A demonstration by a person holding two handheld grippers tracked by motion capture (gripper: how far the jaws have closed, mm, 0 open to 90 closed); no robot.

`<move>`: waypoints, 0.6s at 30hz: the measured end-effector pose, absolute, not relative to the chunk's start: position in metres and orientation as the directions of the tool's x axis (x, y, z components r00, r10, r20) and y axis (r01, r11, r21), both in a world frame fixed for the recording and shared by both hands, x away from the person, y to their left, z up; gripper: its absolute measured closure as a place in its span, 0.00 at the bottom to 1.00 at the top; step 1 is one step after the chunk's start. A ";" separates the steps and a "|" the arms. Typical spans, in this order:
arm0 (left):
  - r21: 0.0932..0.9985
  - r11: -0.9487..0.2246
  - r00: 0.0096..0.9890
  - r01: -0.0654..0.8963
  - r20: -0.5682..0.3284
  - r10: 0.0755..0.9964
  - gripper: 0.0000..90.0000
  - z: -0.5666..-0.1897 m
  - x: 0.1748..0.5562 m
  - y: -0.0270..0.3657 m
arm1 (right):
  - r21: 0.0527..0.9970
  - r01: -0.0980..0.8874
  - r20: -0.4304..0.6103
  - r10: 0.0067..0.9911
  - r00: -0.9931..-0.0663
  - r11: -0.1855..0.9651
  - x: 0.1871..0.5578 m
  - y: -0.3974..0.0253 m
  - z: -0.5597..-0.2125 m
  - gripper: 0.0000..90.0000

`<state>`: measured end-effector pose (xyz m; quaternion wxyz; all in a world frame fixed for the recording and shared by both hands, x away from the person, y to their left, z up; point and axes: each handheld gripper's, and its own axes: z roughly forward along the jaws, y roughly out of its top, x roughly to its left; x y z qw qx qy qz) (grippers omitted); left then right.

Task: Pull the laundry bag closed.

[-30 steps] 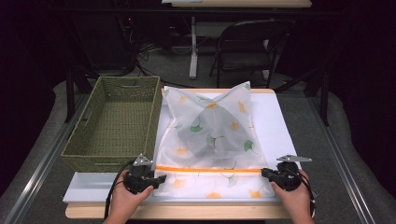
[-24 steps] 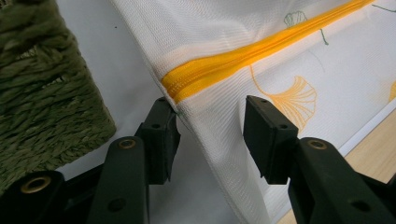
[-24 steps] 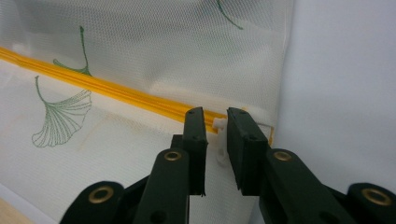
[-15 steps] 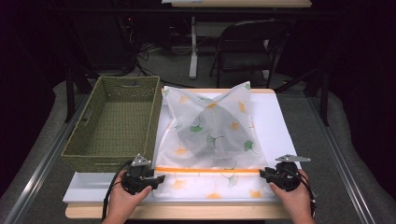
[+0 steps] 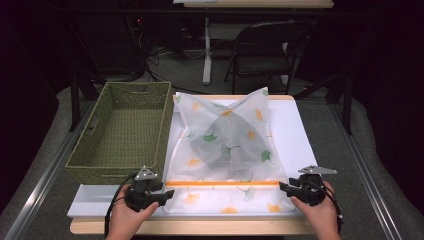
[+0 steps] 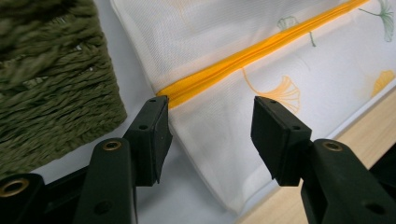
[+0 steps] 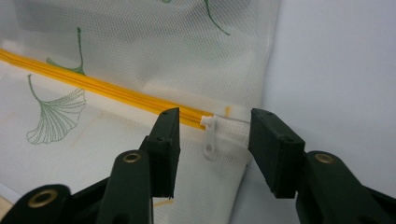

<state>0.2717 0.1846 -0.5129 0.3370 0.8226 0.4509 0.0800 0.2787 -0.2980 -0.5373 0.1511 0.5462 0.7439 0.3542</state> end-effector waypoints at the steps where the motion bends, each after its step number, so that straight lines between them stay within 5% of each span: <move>1: 0.627 -0.368 0.582 0.687 -0.171 0.795 0.52 -0.511 0.270 0.186 | 0.691 0.704 0.155 0.920 -0.361 0.160 0.278 -0.297 -0.536 0.57; 18: 0.644 -0.337 0.554 0.687 -0.164 0.816 0.51 -0.507 0.249 0.215 | 0.713 0.667 0.102 0.910 -0.402 0.215 0.262 -0.290 -0.524 0.53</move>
